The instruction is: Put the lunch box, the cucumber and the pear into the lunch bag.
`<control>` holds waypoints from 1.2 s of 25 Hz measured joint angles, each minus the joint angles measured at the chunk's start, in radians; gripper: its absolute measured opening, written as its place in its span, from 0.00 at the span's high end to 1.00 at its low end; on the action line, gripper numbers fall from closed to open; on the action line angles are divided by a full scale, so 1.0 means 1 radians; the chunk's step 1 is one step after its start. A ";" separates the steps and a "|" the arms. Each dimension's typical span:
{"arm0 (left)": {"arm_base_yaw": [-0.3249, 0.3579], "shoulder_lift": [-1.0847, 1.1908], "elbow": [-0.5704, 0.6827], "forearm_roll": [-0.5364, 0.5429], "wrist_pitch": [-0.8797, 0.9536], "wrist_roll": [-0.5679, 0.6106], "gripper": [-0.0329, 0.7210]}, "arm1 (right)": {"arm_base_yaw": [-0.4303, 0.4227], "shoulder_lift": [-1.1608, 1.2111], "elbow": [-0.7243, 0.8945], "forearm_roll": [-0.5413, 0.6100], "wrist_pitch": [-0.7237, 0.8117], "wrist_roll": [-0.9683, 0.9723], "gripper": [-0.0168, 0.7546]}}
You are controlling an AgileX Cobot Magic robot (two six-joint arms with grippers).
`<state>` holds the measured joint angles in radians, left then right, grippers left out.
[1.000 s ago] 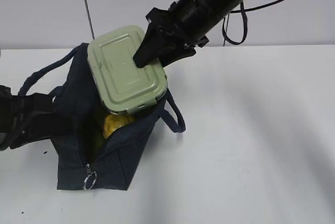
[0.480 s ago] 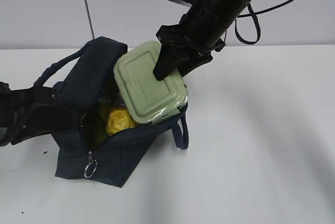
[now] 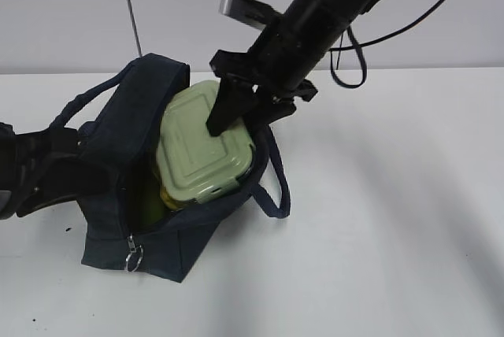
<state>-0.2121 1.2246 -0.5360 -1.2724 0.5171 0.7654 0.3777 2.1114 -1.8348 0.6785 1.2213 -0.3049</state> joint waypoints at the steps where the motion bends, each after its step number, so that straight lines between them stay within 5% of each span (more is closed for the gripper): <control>1: 0.000 0.000 0.000 0.000 0.005 0.000 0.98 | 0.008 0.011 0.000 0.027 0.000 0.001 0.49; 9: 0.000 0.000 0.000 -0.003 0.038 0.000 0.98 | 0.031 0.018 0.000 0.097 -0.094 -0.001 0.48; 16: 0.000 0.000 0.000 -0.007 0.049 0.000 0.98 | 0.094 0.018 -0.002 0.135 -0.143 -0.032 0.33; 23: 0.000 0.000 0.000 -0.013 0.056 0.000 0.98 | 0.092 0.018 -0.012 0.146 -0.135 -0.033 0.29; 30: 0.000 0.000 0.000 -0.015 0.056 0.000 0.98 | 0.080 0.018 -0.161 -0.017 -0.010 0.011 0.29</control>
<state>-0.2121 1.2246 -0.5360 -1.2870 0.5734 0.7654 0.4580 2.1290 -1.9962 0.6610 1.2110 -0.2944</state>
